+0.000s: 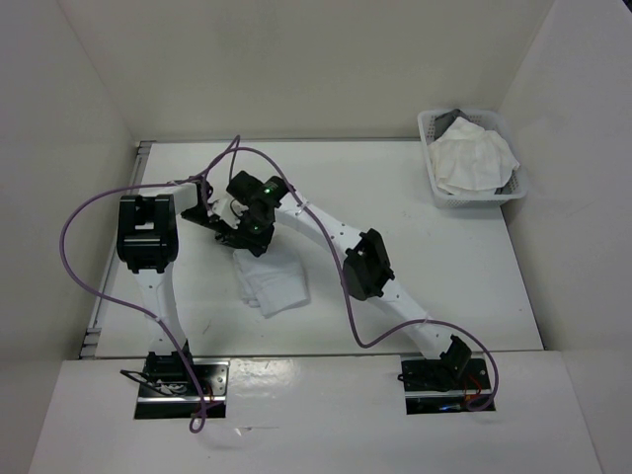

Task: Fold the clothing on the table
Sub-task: Fold the skirt

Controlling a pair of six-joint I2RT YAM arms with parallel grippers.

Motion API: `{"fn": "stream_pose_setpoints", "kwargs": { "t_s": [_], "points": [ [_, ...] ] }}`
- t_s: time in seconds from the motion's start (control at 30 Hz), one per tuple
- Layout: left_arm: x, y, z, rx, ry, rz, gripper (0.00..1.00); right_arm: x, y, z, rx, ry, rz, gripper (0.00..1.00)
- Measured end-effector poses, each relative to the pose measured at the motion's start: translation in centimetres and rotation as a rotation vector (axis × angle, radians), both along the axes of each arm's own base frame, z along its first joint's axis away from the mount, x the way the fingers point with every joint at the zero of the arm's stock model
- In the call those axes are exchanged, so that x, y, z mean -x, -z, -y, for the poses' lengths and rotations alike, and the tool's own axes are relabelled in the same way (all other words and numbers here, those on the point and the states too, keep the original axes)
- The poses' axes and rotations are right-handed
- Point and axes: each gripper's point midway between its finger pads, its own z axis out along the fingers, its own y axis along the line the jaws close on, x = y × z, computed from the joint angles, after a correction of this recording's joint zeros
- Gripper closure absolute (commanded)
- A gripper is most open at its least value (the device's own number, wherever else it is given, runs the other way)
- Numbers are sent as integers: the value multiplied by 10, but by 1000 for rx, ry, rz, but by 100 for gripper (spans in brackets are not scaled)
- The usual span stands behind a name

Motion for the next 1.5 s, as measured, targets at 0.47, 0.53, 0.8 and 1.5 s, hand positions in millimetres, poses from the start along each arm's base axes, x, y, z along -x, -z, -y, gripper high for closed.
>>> {"fn": "stream_pose_setpoints", "kwargs": {
  "t_s": [0.47,0.53,0.8,1.5],
  "points": [
    [0,0,0,0,0,0,92,-3,7,7,39,12,16,100],
    [0,0,0,0,0,0,92,-5,9,10,51,19,22,100],
    [0,0,0,0,0,0,92,-15,9,16,69,59,45,100],
    [0,-5,-3,-10,5,31,62,-40,-1,35,86,160,93,34]
  ]
}}
